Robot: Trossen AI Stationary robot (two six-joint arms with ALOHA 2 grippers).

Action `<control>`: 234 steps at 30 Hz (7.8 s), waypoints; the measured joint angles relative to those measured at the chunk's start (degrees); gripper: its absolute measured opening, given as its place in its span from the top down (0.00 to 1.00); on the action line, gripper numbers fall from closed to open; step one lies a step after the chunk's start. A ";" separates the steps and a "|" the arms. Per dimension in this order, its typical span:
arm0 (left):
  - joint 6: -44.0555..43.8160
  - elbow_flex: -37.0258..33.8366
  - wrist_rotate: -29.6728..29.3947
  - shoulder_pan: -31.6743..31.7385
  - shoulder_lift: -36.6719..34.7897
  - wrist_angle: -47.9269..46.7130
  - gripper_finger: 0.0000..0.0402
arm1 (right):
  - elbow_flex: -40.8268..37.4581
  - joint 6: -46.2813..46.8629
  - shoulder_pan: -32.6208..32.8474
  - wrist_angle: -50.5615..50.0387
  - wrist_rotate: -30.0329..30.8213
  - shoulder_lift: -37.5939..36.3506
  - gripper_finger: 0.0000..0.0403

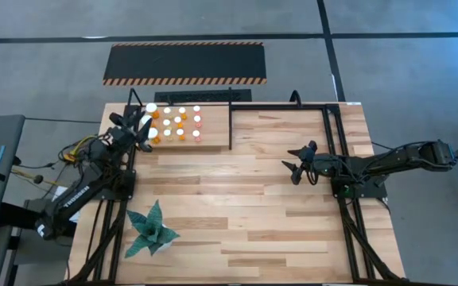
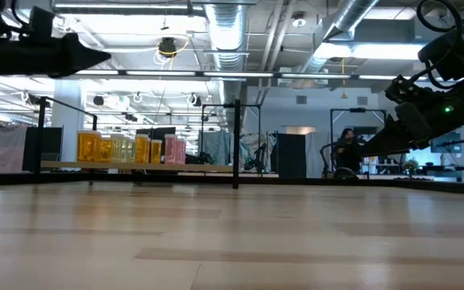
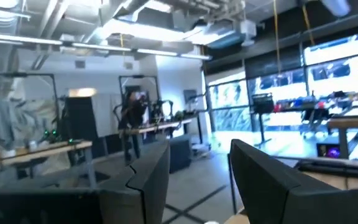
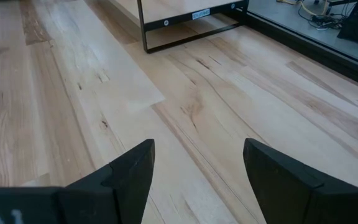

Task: Pick and place medicine bottles onto shelf by color
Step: Return to Home Position

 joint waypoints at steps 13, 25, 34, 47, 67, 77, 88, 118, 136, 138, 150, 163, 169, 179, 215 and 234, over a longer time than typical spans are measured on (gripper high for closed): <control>-4.46 -0.48 0.18 0.00 -2.89 -4.61 0.60 | 0.00 0.00 -0.01 -0.20 -0.01 0.00 0.33; -3.35 -0.55 -4.51 0.00 -2.89 -10.84 0.60 | 0.00 0.00 0.00 -0.22 -0.02 0.00 0.33; -0.86 -0.61 -8.50 0.01 -2.93 -15.63 0.60 | 0.00 0.00 -0.02 -0.22 0.01 0.00 0.33; 3.44 -0.66 -7.09 0.02 -2.95 -18.36 0.60 | 0.00 0.00 0.01 -3.66 -0.02 -6.01 0.33; 18.68 -0.68 -7.13 0.02 -2.84 -19.76 0.60 | 0.04 0.00 -0.22 -12.31 0.01 -38.68 0.33; 14.81 -0.70 -7.11 0.02 -2.86 -19.54 0.60 | 0.02 0.00 -8.85 -11.96 0.03 -46.13 0.33; 13.92 -0.70 -7.09 0.02 -2.86 -19.52 0.60 | 0.00 0.00 -24.64 -14.95 -0.01 -46.14 0.33; 13.90 -0.70 -7.09 0.02 -2.86 -19.52 0.60 | 0.00 0.00 -42.71 -15.61 0.01 -46.14 0.33; 13.61 -0.70 -7.07 0.02 -2.87 -19.50 0.60 | 0.00 -0.01 -42.72 -15.63 0.01 -46.14 0.33; 13.92 -0.70 -7.07 0.02 -2.88 -19.50 0.60 | 0.00 0.00 -42.72 -15.63 0.01 -46.14 0.33; 13.61 -0.69 -7.08 0.02 -2.89 -19.50 0.60 | 0.00 0.00 -42.72 -15.62 0.01 -46.14 0.33; 13.44 -0.69 -7.07 0.02 -2.87 -19.50 0.60 | 0.00 0.00 -42.71 -15.61 0.01 -46.12 0.33; 13.44 -0.69 -7.07 0.02 -2.87 -19.51 0.60 | 0.01 0.00 -42.71 -15.61 0.01 -46.14 0.33; 13.46 -0.68 -7.09 0.02 -2.89 -19.50 0.60 | 0.01 0.00 -42.72 -15.62 0.01 -46.14 0.33; 13.48 -0.69 -7.08 0.02 -2.89 -19.51 0.60 | 0.00 0.00 -42.70 -15.62 0.01 -46.13 0.33; 13.50 -0.68 -7.08 0.02 -2.87 -19.50 0.60 | 0.01 -0.01 -42.70 -15.62 0.01 -46.13 0.33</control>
